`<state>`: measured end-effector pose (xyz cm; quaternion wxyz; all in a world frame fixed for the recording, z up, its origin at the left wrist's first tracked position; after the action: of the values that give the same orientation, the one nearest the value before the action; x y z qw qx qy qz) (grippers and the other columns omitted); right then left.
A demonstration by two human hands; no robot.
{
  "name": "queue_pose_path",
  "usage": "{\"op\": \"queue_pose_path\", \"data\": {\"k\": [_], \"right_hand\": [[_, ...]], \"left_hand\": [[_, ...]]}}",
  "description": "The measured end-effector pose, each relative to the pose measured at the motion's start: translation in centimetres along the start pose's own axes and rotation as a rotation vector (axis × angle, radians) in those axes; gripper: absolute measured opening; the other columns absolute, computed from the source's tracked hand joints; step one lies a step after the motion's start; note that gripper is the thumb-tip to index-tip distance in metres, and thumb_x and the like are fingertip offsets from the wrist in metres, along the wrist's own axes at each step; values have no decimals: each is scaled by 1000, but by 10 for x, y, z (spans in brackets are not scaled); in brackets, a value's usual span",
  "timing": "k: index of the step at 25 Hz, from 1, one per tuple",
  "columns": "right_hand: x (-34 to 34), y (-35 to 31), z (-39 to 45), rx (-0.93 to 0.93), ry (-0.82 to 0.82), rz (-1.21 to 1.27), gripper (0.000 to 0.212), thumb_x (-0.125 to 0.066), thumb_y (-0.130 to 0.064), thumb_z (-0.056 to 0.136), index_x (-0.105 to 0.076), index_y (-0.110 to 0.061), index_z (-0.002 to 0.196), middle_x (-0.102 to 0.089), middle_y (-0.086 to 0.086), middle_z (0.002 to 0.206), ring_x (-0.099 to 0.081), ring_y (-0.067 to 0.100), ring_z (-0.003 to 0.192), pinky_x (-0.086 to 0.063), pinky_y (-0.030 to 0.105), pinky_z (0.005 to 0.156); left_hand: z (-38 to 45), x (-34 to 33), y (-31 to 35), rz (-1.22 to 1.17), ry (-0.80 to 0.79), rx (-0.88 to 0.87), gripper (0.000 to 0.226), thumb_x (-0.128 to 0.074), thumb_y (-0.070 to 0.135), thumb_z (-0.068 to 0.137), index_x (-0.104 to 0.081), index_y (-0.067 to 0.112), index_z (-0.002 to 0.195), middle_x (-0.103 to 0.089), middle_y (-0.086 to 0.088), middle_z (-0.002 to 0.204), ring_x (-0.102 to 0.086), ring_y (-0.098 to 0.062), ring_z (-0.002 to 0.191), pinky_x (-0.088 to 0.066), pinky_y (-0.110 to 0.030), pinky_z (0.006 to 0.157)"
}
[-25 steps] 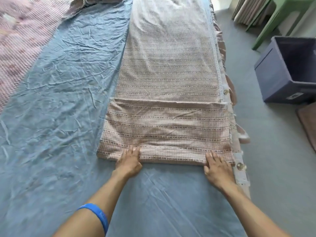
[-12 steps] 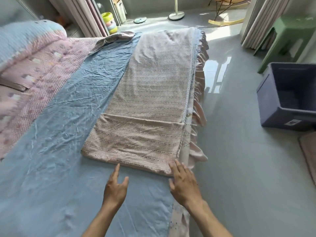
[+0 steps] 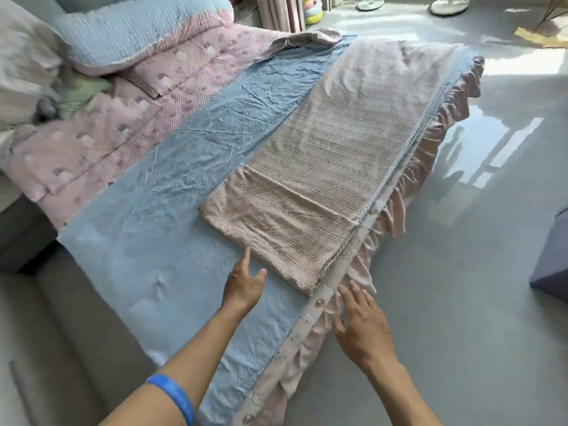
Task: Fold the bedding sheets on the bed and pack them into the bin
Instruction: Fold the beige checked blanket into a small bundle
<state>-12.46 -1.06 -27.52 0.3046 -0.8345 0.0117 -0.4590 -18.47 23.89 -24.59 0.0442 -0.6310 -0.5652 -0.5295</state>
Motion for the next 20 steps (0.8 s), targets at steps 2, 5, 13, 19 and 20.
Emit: {"op": "queue_pose_path", "data": {"k": [2, 5, 13, 19, 20], "right_hand": [[-7, -19, 19, 77, -75, -74, 62, -42, -35, 99, -16, -28, 155, -7, -3, 165, -8, 20, 152, -13, 37, 121], [-10, -49, 55, 158, -168, -113, 65, -46, -28, 96, -18, -28, 155, -8, -4, 165, -15, 21, 150, -21, 36, 120], [-68, -116, 164, 429, -450, -371, 33, -40, -27, 90, -52, -24, 121, -61, -3, 122, -60, 24, 108, -44, 34, 81], [-128, -117, 252, 485, -495, -375, 16, -42, -28, 92, -51, -21, 103, -67, 1, 101, -66, 27, 89, -38, 35, 64], [-134, -118, 267, 495, -469, -350, 14, -41, -30, 92, -49, -20, 99, -67, 1, 98, -66, 27, 87, -38, 35, 64]], "left_hand": [[8, 8, -11, -70, 32, 62, 72, -57, 29, 96, -18, 24, 156, -27, -6, 159, -29, -23, 145, -27, -33, 113], [27, 19, -32, -195, 87, 191, 72, -57, 28, 95, -19, 24, 156, -28, -5, 159, -30, -23, 144, -28, -32, 112], [150, 9, -77, -415, 81, 521, 63, -59, 24, 90, -38, 21, 149, -47, -7, 147, -50, -23, 128, -42, -31, 101], [245, -18, -121, -442, 153, 665, 56, -63, 25, 88, -46, 20, 141, -60, -3, 130, -56, -22, 117, -40, -26, 90], [257, -24, -129, -469, 174, 683, 55, -65, 26, 86, -48, 21, 139, -61, -3, 127, -57, -23, 116, -41, -27, 91]]}}
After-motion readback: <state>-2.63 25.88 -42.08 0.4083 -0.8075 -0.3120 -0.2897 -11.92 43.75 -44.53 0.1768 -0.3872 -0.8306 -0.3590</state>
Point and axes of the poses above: each hand's wrist, its own z-axis towards the middle knuckle, its own x-axis out of the back of the hand, y = z × x, the point moved 9 cm from there along z, towards the middle knuckle
